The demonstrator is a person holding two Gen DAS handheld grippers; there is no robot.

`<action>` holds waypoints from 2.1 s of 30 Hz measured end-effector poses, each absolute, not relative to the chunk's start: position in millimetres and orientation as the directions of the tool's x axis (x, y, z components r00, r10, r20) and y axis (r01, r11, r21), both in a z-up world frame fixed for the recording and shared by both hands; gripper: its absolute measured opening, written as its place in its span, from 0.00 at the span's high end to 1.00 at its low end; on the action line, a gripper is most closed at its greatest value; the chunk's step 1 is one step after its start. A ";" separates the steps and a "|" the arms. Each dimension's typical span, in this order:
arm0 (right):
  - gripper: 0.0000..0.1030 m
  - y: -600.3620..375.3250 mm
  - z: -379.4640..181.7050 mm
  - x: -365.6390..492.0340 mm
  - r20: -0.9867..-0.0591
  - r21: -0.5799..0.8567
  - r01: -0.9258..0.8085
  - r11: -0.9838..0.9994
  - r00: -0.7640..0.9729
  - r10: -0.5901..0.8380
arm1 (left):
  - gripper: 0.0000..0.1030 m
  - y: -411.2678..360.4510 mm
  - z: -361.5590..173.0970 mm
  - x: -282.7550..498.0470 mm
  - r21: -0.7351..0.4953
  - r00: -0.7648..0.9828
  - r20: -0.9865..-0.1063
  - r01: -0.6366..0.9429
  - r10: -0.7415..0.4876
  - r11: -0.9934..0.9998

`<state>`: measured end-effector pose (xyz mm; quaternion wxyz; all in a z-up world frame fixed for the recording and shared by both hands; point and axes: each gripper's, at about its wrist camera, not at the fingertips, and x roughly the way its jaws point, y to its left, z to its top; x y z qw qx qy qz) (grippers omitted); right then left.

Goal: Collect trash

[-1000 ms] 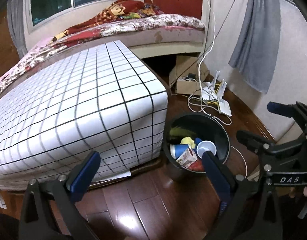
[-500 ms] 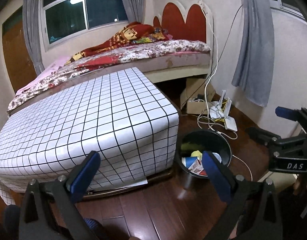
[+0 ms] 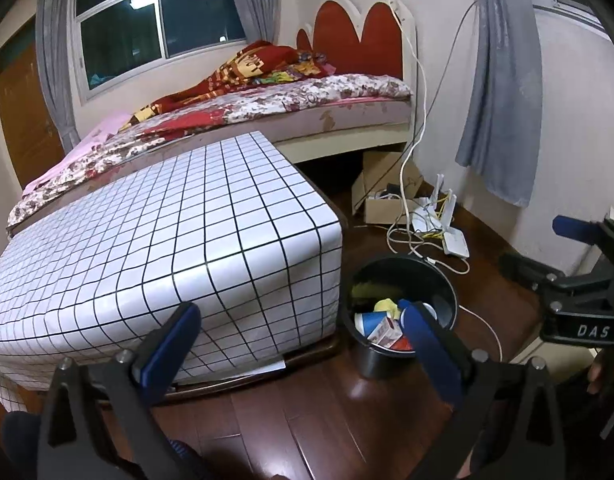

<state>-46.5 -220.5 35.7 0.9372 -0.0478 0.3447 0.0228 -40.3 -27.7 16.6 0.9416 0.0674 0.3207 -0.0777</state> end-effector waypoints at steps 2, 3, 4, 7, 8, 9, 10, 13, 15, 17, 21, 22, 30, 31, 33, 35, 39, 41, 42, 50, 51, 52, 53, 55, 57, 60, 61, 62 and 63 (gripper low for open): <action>0.01 -221.2 36.2 -47.1 -0.645 -0.070 -0.077 0.995 0.764 0.014 | 0.01 -29.9 16.9 -41.3 0.083 0.785 -0.611 0.190 -0.100 0.978; 0.01 -221.4 36.1 -46.7 -0.644 -0.068 -0.077 0.995 0.765 0.015 | 0.01 -30.5 17.0 -41.6 0.084 0.785 -0.611 0.191 -0.101 0.978; 0.01 -221.2 36.6 -47.0 -0.643 -0.067 -0.076 0.995 0.765 0.015 | 0.01 -30.7 17.1 -41.7 0.082 0.785 -0.611 0.193 -0.103 0.978; 0.01 -220.8 37.5 -47.3 -0.639 -0.065 -0.079 0.995 0.769 0.020 | 0.01 -31.2 17.3 -42.0 0.081 0.784 -0.611 0.196 -0.107 0.977; 0.01 -220.8 37.2 -47.1 -0.639 -0.065 -0.080 0.995 0.769 0.020 | 0.01 -31.6 17.3 -42.1 0.080 0.784 -0.612 0.196 -0.107 0.977; 0.01 -220.6 37.1 -47.1 -0.640 -0.065 -0.081 0.995 0.768 0.021 | 0.01 -31.8 17.7 -42.3 0.080 0.785 -0.611 0.196 -0.107 0.977; 0.01 -220.4 36.9 -47.0 -0.641 -0.066 -0.082 0.994 0.767 0.021 | 0.01 -32.4 17.7 -42.8 0.081 0.785 -0.610 0.195 -0.106 0.978; 0.01 -219.4 36.4 -47.2 -0.644 -0.066 -0.084 0.994 0.765 0.022 | 0.01 -32.5 18.0 -42.9 0.079 0.784 -0.611 0.194 -0.106 0.978; 0.01 -219.0 36.4 -47.2 -0.643 -0.068 -0.082 0.994 0.765 0.020 | 0.01 -31.7 18.0 -42.7 0.081 0.785 -0.610 0.196 -0.106 0.977; 0.01 -218.8 36.3 -47.2 -0.643 -0.067 -0.082 0.994 0.765 0.020 | 0.01 -31.6 18.7 -43.0 0.082 0.787 -0.608 0.193 -0.104 0.978; 0.01 -218.7 35.8 -46.4 -0.643 -0.066 -0.083 0.994 0.766 0.022 | 0.01 -31.4 19.3 -42.9 0.082 0.787 -0.608 0.193 -0.104 0.978; 0.01 -218.5 35.8 -46.4 -0.644 -0.066 -0.083 0.994 0.765 0.021 | 0.01 -31.3 19.2 -42.9 0.081 0.787 -0.608 0.193 -0.105 0.978; 0.01 -218.2 34.5 -45.3 -0.644 -0.066 -0.083 0.994 0.765 0.021 | 0.01 -34.0 20.2 -43.8 0.078 0.786 -0.609 0.196 -0.109 0.978; 0.01 -218.2 34.6 -45.4 -0.644 -0.066 -0.084 0.994 0.765 0.021 | 0.01 -34.0 20.0 -43.8 0.078 0.786 -0.609 0.195 -0.108 0.978; 0.01 -218.4 34.6 -45.2 -0.644 -0.065 -0.085 0.994 0.765 0.023 | 0.01 -33.6 19.8 -43.7 0.077 0.785 -0.610 0.195 -0.109 0.978; 0.01 -218.1 34.7 -45.4 -0.645 -0.067 -0.084 0.994 0.764 0.021 | 0.01 -33.9 20.2 -43.6 0.075 0.784 -0.612 0.193 -0.108 0.978; 0.01 -217.5 35.2 -46.0 -0.645 -0.068 -0.084 0.994 0.764 0.021 | 0.01 -34.9 20.5 -44.0 0.074 0.784 -0.613 0.188 -0.104 0.979; 0.01 -217.1 35.3 -46.0 -0.645 -0.067 -0.084 0.994 0.764 0.021 | 0.01 -34.2 20.2 -43.9 0.074 0.784 -0.612 0.190 -0.106 0.979; 0.01 -217.0 35.3 -46.1 -0.645 -0.067 -0.084 0.994 0.764 0.021 | 0.01 -34.4 20.5 -44.0 0.075 0.785 -0.611 0.188 -0.104 0.979; 0.01 -215.8 35.2 -46.4 -0.644 -0.067 -0.085 0.994 0.765 0.022 | 0.01 -35.2 19.3 -44.4 0.076 0.785 -0.611 0.188 -0.103 0.979; 0.01 -215.7 35.3 -46.6 -0.644 -0.066 -0.085 0.994 0.765 0.022 | 0.01 -35.5 19.6 -44.0 0.076 0.784 -0.612 0.188 -0.103 0.979; 0.01 -215.8 35.3 -46.5 -0.643 -0.067 -0.085 0.994 0.765 0.022 | 0.01 -35.3 19.3 -44.5 0.074 0.784 -0.611 0.188 -0.104 0.979; 0.01 -215.7 35.2 -46.8 -0.643 -0.067 -0.086 0.994 0.766 0.023 | 0.01 -34.7 19.2 -44.7 0.074 0.785 -0.611 0.187 -0.104 0.980; 0.01 -215.3 35.2 -47.0 -0.643 -0.067 -0.086 0.994 0.766 0.023 | 0.01 -33.8 18.6 -44.7 0.074 0.784 -0.612 0.190 -0.106 0.979; 0.01 -215.4 35.3 -46.9 -0.644 -0.067 -0.086 0.994 0.765 0.023 | 0.01 -34.0 18.9 -44.9 0.075 0.786 -0.610 0.188 -0.104 0.979; 0.01 -215.4 35.6 -47.0 -0.642 -0.067 -0.087 0.994 0.766 0.024 | 0.01 -34.4 18.8 -44.7 0.074 0.785 -0.611 0.187 -0.104 0.979; 0.01 -215.4 35.5 -46.9 -0.643 -0.067 -0.086 0.994 0.766 0.023 | 0.01 -34.3 18.7 -44.9 0.074 0.785 -0.611 0.188 -0.105 0.979; 0.01 -215.6 35.4 -46.9 -0.643 -0.067 -0.085 0.994 0.765 0.022 | 0.01 -34.3 18.6 -44.7 0.073 0.784 -0.611 0.188 -0.105 0.979; 0.01 -215.6 35.4 -46.9 -0.643 -0.067 -0.085 0.994 0.765 0.022 | 0.01 -34.3 18.7 -44.7 0.073 0.785 -0.611 0.187 -0.104 0.980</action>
